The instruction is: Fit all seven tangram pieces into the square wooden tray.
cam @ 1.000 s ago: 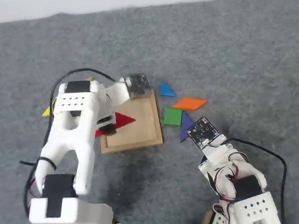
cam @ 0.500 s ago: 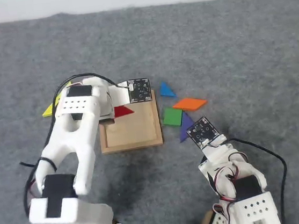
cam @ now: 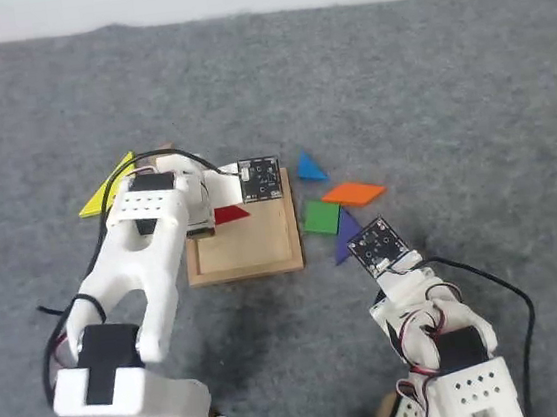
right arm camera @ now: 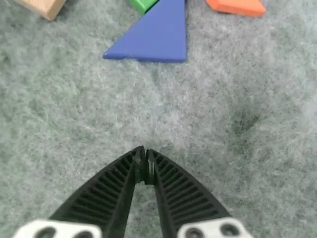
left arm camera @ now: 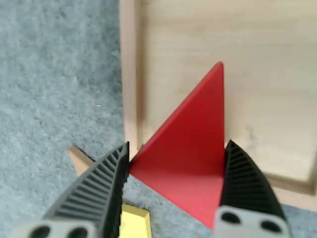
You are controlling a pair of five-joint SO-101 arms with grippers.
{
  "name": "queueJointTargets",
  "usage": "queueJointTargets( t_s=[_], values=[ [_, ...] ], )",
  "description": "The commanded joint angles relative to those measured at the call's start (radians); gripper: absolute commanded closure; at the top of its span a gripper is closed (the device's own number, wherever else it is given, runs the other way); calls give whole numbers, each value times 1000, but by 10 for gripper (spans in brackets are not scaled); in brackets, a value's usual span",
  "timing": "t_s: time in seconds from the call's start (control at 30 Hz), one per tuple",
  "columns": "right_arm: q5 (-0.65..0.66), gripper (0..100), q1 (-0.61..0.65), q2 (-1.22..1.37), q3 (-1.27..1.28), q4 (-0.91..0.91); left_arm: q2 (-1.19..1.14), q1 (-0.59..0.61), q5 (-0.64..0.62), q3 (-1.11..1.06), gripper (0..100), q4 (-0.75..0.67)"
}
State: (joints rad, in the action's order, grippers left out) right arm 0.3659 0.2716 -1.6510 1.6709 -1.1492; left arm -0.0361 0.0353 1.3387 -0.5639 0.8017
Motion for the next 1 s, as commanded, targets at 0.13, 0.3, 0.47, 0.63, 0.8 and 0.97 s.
queueJointTargets(
  t_s=[0.13, 0.3, 0.47, 0.63, 0.8, 0.97],
  values=[
    [-5, 992, -10, 7, 3, -2, 60, -25, 293, 119, 819, 295],
    [-5, 992, -10, 7, 3, -2, 58, -18, 635, 280, 819, 661],
    [-5, 992, -10, 7, 3, -2, 58, -26, 864, 361, 818, 806],
    [-5, 992, -10, 7, 3, -2, 58, -28, 934, 361, 818, 809],
    [-5, 992, -10, 7, 3, -2, 57, -20, 985, 354, 818, 804],
    [-5, 992, -10, 7, 3, -2, 58, -17, 985, 334, 818, 769]
  ],
)
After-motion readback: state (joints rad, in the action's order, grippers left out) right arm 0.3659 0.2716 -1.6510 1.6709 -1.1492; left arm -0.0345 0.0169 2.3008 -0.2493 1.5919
